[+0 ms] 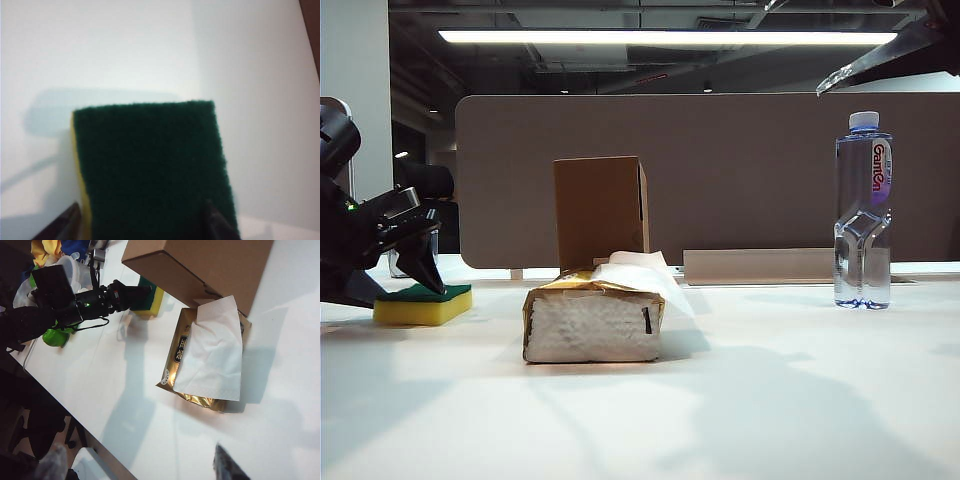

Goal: Move the sponge from left to right to wipe the table, avoiding obstacles on the table, and finally reaching the bottle of mineral water.

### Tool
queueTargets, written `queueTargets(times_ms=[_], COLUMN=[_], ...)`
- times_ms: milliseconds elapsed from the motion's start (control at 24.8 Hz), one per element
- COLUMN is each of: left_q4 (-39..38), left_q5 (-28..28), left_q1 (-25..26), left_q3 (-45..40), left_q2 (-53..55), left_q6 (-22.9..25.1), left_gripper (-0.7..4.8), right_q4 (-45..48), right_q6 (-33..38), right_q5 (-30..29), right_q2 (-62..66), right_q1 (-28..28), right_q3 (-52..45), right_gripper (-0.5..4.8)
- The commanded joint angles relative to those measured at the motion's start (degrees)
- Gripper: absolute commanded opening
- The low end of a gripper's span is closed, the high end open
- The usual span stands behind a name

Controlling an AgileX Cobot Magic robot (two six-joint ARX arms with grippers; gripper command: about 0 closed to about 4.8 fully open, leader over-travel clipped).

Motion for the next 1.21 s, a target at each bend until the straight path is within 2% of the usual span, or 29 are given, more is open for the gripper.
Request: queueTargets(times_ms=[40, 81, 161, 202, 282, 323, 565, 807, 887, 1210], left_q4=[0.5, 0.5, 0.5, 0.2, -0.2, -0.4, -1.8, -9.6, -12.8, -18.9], left_q5=[-0.2, -0.2, -0.2, -0.2, -0.2, -0.2, -0.2, -1.7, -1.6, -0.1], left_q1=[0.0, 0.0, 0.0, 0.0, 0.0, 0.0, 0.0, 0.0, 0.0, 0.0], left_q3=[0.3, 0.3, 0.3, 0.3, 0.3, 0.3, 0.3, 0.3, 0.3, 0.2], left_q2=[0.1, 0.2, 0.5, 0.6, 0.6, 0.6, 0.6, 0.6, 0.5, -1.0], left_q6=[0.1, 0.1, 0.1, 0.2, 1.4, 1.6, 3.4, 4.9, 7.1, 9.3], left_gripper=[2.5, 1.94, 1.36, 0.72, 0.08, -0.06, -0.06, -0.06, -0.06, -0.06], right_q4=[0.8, 0.8, 0.8, 0.8, 0.8, 0.7, -2.2, -2.2, -2.3, -2.4], right_q6=[-0.2, -0.2, -0.2, -0.2, -0.2, -0.2, -0.3, -1.4, -1.4, -1.4], right_q5=[-0.1, -0.1, -0.1, -0.1, -0.6, -0.6, -1.9, -1.8, -1.8, -2.8], right_q2=[-0.1, -0.1, -0.1, -0.1, -0.1, -0.1, -0.1, -0.1, -0.1, -0.2], right_q1=[0.1, 0.1, 0.1, 0.1, 0.2, 0.4, 1.1, 1.1, 1.1, 1.1], right_q3=[0.3, 0.3, 0.3, 0.3, 0.3, 0.3, 0.3, 0.9, 0.9, 0.9], right_gripper=[3.77, 3.77, 3.77, 3.77, 3.77, 3.77, 3.77, 3.77, 3.77, 3.77])
